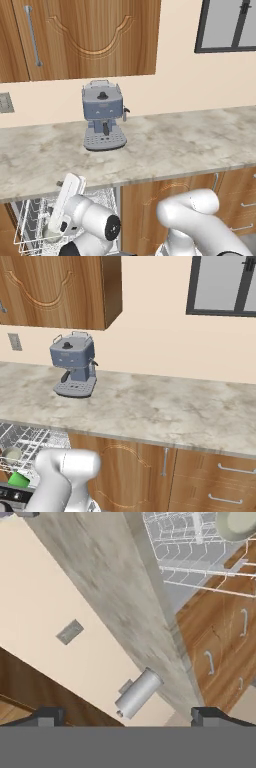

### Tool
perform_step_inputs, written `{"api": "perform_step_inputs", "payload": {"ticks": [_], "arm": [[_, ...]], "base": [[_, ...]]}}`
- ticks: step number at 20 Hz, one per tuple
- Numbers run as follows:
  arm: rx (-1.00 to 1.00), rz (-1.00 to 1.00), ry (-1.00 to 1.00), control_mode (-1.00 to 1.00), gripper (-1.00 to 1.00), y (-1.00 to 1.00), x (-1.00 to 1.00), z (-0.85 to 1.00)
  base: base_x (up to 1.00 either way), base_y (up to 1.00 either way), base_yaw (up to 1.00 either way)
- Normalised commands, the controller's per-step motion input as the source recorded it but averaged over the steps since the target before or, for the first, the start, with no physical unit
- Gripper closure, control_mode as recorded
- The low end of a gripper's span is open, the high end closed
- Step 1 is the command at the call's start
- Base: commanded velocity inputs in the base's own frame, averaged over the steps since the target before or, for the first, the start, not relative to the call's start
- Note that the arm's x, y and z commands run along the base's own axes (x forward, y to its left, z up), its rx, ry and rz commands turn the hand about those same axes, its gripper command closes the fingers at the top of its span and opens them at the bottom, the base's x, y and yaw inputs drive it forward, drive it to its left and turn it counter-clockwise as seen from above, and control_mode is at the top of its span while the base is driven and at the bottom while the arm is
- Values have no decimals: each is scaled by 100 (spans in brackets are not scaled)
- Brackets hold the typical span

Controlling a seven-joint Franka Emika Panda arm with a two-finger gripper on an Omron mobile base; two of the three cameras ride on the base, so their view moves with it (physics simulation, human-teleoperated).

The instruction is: Pick up the cup and bowl from the counter, place them in the dishwasher, and close the dishwasher door.

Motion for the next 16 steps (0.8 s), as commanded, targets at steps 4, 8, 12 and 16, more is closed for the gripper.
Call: {"api": "perform_step_inputs", "payload": {"ticks": [4,8,12,16], "arm": [[27,-9,6,-100,-100,28,-4,4],[2,-4,11,-100,-100,92,-27,-2],[0,0,14,-100,-100,98,-48,-5],[-14,0,10,-100,-100,62,-69,3]], "base": [[0,0,0],[0,0,0],[0,0,0],[0,0,0]]}}
